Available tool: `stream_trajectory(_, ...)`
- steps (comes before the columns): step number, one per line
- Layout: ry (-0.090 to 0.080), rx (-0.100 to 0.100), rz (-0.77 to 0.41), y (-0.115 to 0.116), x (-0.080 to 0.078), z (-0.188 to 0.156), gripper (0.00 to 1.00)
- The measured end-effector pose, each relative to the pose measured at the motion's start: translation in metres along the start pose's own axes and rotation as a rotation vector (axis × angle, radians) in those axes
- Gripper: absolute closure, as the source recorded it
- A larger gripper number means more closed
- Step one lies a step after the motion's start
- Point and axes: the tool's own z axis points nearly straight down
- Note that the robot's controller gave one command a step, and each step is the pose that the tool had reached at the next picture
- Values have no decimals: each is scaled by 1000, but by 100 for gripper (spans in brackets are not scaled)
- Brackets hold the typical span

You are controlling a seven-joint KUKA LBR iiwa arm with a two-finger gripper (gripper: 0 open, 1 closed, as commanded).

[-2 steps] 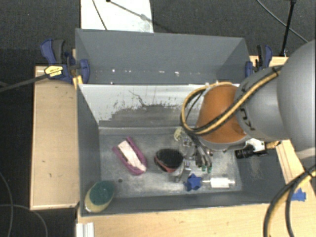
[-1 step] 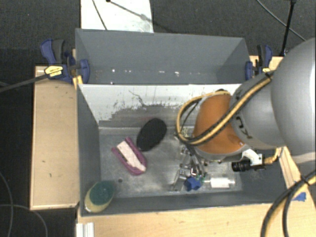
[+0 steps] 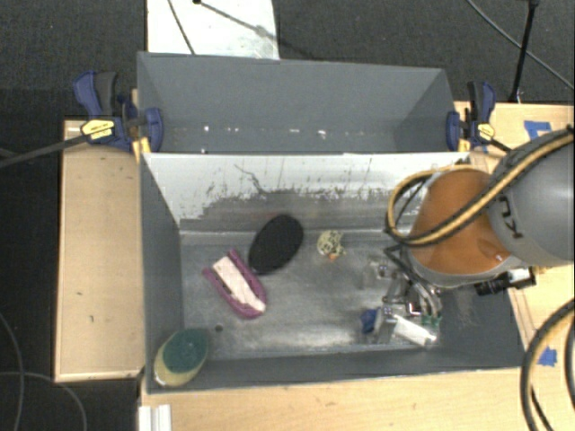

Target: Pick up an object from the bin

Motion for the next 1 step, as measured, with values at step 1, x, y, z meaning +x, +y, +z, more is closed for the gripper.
stream_trajectory(1,2,-4,-3,4,1,0,100)
